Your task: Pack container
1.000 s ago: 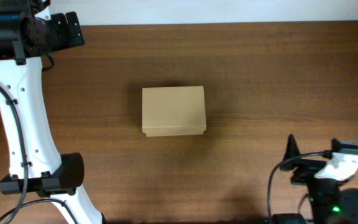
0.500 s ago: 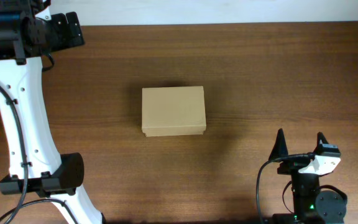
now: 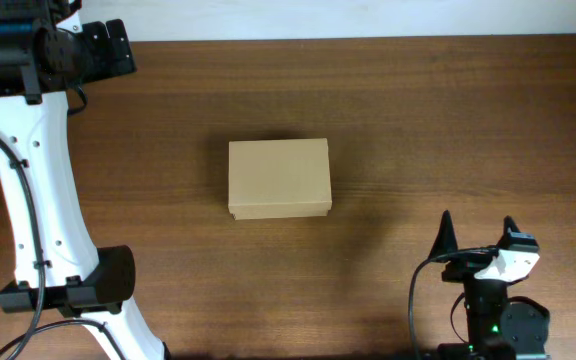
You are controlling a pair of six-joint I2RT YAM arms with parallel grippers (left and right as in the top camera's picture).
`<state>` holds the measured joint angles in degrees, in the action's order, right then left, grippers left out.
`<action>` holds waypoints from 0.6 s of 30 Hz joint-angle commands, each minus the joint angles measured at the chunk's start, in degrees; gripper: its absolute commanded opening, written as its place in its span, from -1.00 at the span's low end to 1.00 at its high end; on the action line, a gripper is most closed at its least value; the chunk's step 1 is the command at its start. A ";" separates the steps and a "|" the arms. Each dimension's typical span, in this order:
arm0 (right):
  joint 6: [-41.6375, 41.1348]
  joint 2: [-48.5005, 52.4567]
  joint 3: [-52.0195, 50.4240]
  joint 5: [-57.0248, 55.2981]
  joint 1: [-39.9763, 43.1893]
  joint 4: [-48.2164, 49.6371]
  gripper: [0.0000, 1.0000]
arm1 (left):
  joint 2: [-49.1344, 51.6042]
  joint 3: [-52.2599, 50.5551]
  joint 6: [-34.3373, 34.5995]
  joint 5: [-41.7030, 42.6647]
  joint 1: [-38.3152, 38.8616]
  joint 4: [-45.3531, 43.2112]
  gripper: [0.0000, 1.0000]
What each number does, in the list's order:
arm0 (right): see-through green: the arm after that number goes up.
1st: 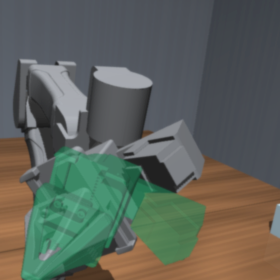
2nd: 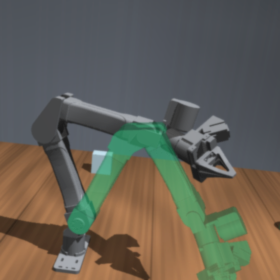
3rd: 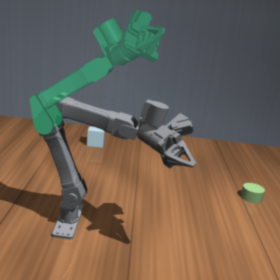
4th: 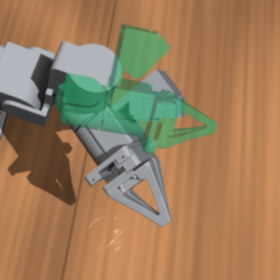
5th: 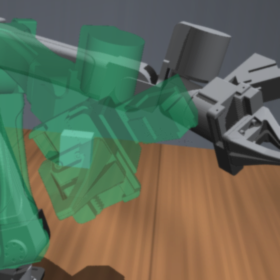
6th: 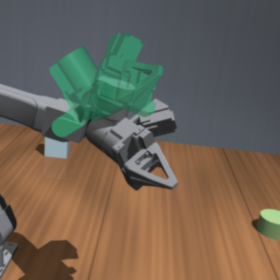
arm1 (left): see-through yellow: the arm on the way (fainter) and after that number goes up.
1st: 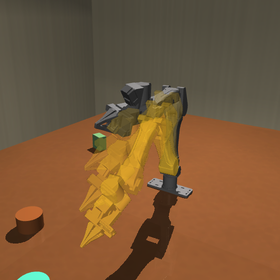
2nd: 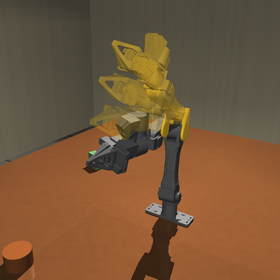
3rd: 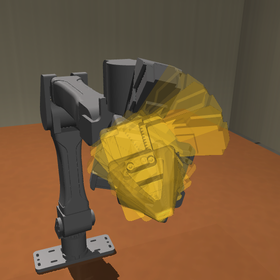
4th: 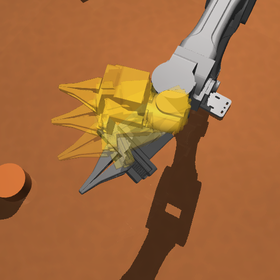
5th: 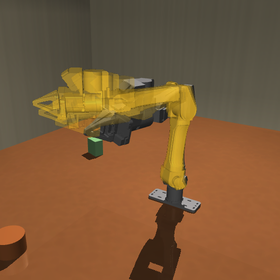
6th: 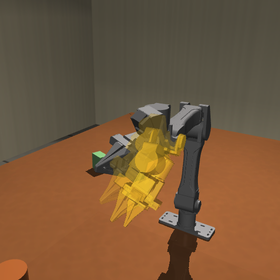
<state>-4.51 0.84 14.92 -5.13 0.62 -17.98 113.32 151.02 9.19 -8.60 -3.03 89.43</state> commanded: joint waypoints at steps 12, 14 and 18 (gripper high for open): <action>-0.20 -0.68 -7.72 -0.72 0.15 -0.74 0.98 | -0.48 0.52 -0.31 -0.24 -0.24 0.02 1.00; -0.20 -0.68 -9.03 -0.72 0.15 -0.74 0.98 | -0.48 0.52 -0.31 -0.24 -0.24 0.02 1.00; -0.20 -0.68 -9.35 -0.72 0.15 -0.22 0.98 | -0.48 0.52 -0.31 -0.24 -0.24 0.02 1.00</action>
<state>-4.51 0.84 6.28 -5.13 0.62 -18.79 113.32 151.02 9.19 -8.60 -3.03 89.45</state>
